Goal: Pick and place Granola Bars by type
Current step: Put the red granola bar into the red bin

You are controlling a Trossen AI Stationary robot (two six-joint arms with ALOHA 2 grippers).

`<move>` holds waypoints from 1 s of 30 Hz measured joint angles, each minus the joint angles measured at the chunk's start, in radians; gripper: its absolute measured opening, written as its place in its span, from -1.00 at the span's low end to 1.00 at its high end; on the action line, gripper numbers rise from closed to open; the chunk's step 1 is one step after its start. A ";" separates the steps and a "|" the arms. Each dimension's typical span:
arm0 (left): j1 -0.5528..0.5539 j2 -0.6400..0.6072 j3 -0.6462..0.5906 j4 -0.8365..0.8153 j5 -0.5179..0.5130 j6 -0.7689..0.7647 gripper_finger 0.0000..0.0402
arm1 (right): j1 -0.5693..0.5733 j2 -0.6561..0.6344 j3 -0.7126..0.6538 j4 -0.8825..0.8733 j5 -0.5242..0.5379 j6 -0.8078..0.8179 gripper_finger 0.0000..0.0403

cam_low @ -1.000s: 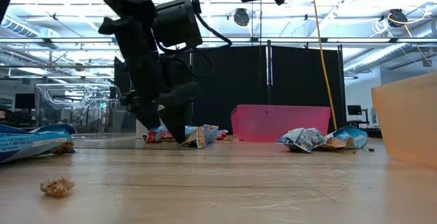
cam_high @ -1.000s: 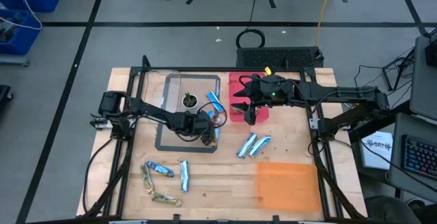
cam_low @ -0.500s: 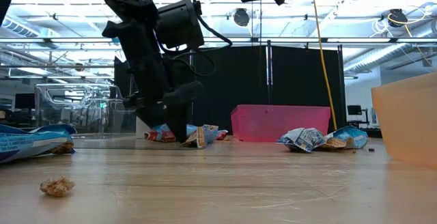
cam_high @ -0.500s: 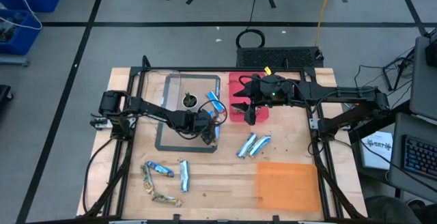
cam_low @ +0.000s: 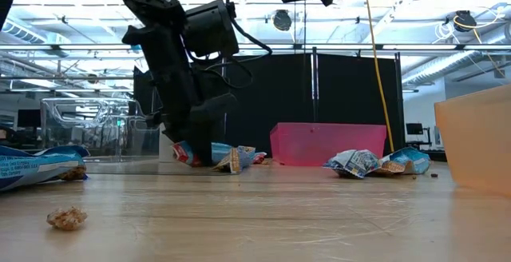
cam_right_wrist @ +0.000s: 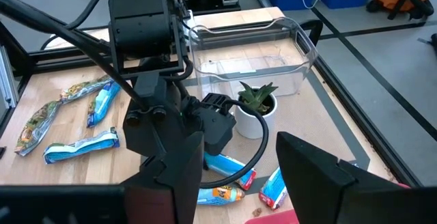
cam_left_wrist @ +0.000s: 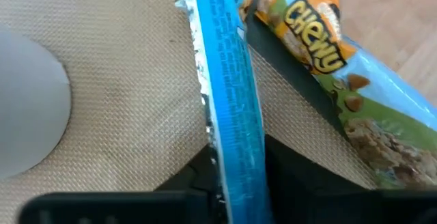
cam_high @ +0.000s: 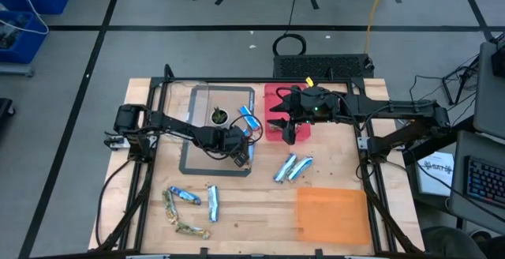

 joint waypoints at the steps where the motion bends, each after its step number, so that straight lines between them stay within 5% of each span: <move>1: 0.000 -0.001 0.000 0.000 0.010 0.007 -0.65 | 0.000 0.000 0.000 0.000 0.000 0.000 -0.11; 6: 0.000 -0.027 -0.003 -0.005 0.045 0.045 -0.94 | 0.000 0.000 0.000 0.017 0.000 0.000 -0.11; 30: 0.035 -0.298 -0.002 -0.028 0.042 0.103 -0.97 | 0.000 0.000 0.000 0.050 0.000 -0.045 -0.11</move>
